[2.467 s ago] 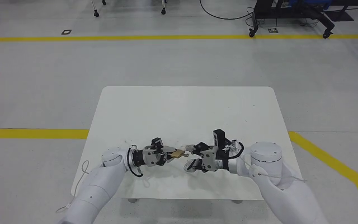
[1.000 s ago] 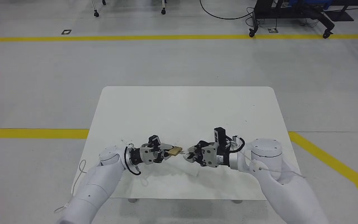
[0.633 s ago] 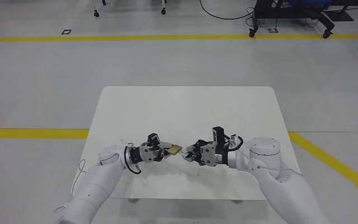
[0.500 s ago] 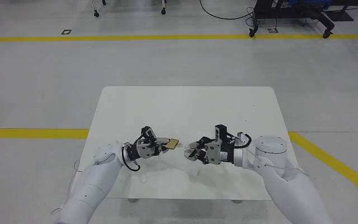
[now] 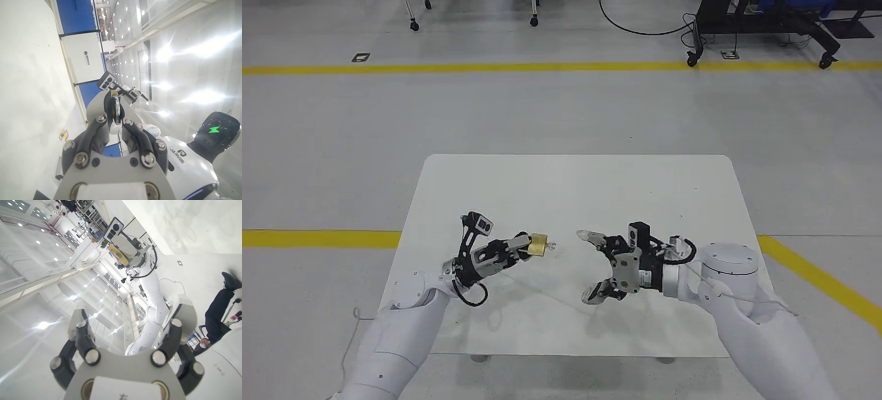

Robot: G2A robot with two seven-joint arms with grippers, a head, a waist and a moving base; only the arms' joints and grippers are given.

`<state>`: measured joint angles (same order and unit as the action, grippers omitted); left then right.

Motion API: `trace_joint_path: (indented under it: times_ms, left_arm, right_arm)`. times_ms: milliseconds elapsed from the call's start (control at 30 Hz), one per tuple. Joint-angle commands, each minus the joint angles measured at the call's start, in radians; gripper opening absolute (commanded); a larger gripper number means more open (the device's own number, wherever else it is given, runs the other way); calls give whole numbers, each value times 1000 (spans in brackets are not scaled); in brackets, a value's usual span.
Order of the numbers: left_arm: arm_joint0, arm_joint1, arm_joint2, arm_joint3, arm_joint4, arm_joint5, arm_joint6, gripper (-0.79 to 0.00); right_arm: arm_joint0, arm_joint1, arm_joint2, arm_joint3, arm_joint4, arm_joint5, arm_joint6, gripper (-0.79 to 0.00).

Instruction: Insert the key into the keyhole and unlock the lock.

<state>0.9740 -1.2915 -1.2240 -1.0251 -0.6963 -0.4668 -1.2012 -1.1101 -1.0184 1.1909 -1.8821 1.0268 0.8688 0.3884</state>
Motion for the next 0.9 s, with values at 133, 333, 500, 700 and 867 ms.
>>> trace_joint_path:
  times_ms: [133,333,500,700,867]
  left_arm:
    - [90,3,-4,-148,242,-250,228,-785]
    - [152,8,-24,-247,315,-347,326,-785]
    - [168,12,-21,-274,320,-331,330,-785]
    - [168,12,-21,-274,320,-331,330,-785]
    - [174,14,-33,-286,365,-338,357,-785]
  right_arm:
    - [85,-17,-25,93,151,98,-45,-443]
    - [175,-26,-69,216,227,144,10,-474]
    - [242,-20,-125,282,254,144,48,-182]
    - [244,-19,-129,280,252,144,51,0]
    - [238,-19,-128,275,247,126,43,0]
